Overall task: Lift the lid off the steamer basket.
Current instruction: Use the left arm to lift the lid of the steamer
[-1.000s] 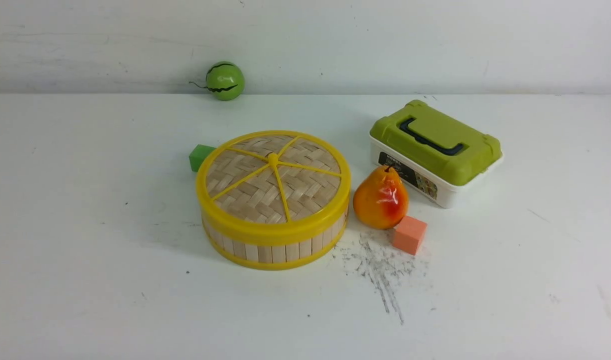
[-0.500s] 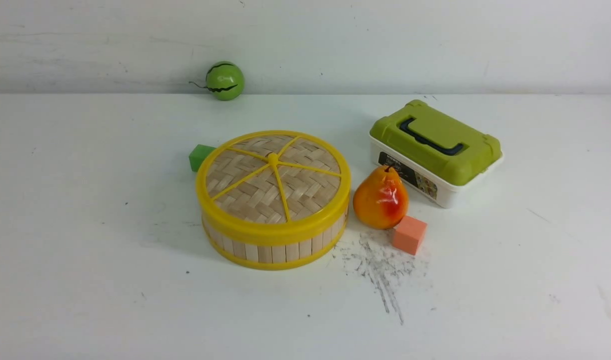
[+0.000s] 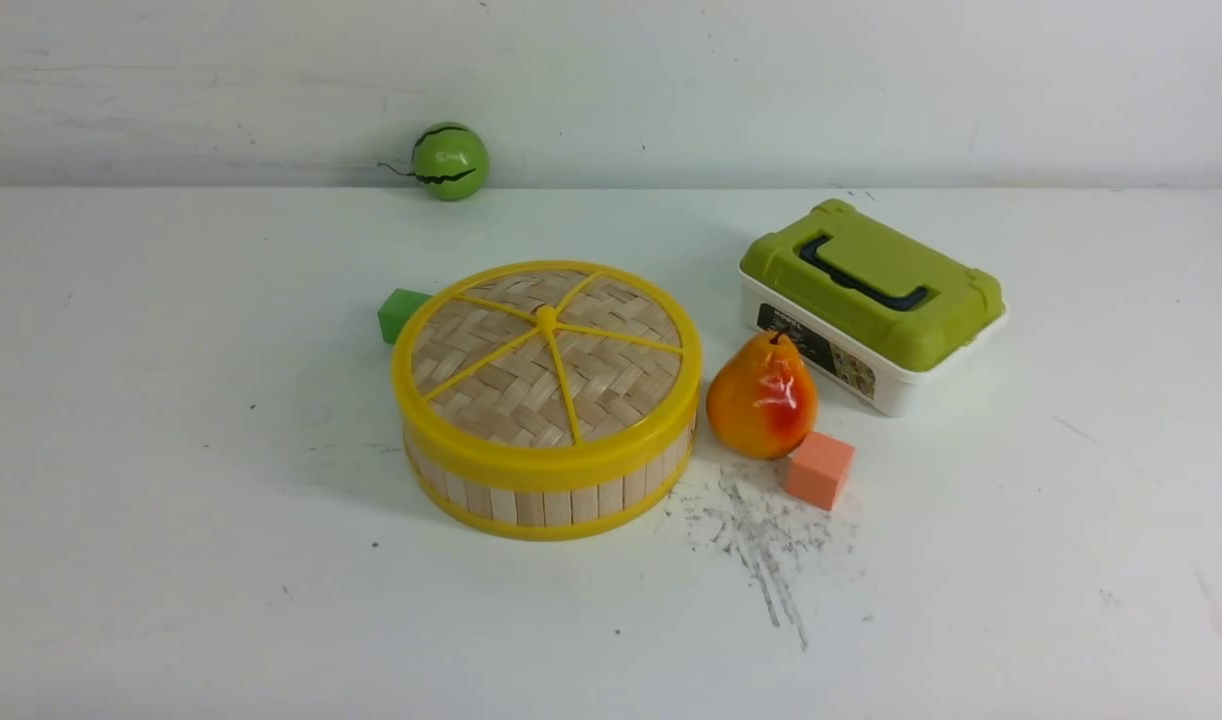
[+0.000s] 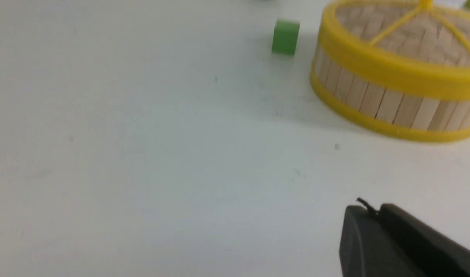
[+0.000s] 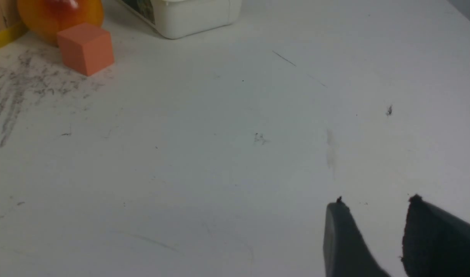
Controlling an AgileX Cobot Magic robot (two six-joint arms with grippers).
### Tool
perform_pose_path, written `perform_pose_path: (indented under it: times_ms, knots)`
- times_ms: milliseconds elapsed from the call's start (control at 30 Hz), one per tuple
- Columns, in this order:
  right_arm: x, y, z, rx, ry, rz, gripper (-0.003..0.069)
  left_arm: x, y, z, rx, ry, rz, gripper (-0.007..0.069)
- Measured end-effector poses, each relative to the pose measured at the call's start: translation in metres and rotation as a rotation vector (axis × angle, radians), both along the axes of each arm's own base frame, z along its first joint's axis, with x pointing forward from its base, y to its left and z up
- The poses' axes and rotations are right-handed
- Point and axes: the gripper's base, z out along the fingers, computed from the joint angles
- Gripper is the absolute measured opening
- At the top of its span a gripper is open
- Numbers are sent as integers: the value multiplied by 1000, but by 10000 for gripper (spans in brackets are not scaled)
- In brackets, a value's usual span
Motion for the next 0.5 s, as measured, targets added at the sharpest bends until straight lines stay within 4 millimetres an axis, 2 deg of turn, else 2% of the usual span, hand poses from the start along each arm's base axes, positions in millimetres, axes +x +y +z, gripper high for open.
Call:
perform_pose_path:
  times_ms: [167, 200, 233, 333, 500]
  knots:
    - [0, 0, 0, 0, 0, 0, 239, 0, 2, 25, -26, -276, 22, 51]
    - [0, 0, 0, 0, 0, 0, 239, 0, 2, 26, -28, -286, 23, 51]
    - [0, 0, 0, 0, 0, 0, 239, -1, 3, 34, -36, -375, 30, 54]
    - [0, 0, 0, 0, 0, 0, 239, -4, 4, 44, -47, -483, 38, 55]
    - [0, 0, 0, 0, 0, 0, 239, -6, 5, 49, -55, -549, 44, 57]
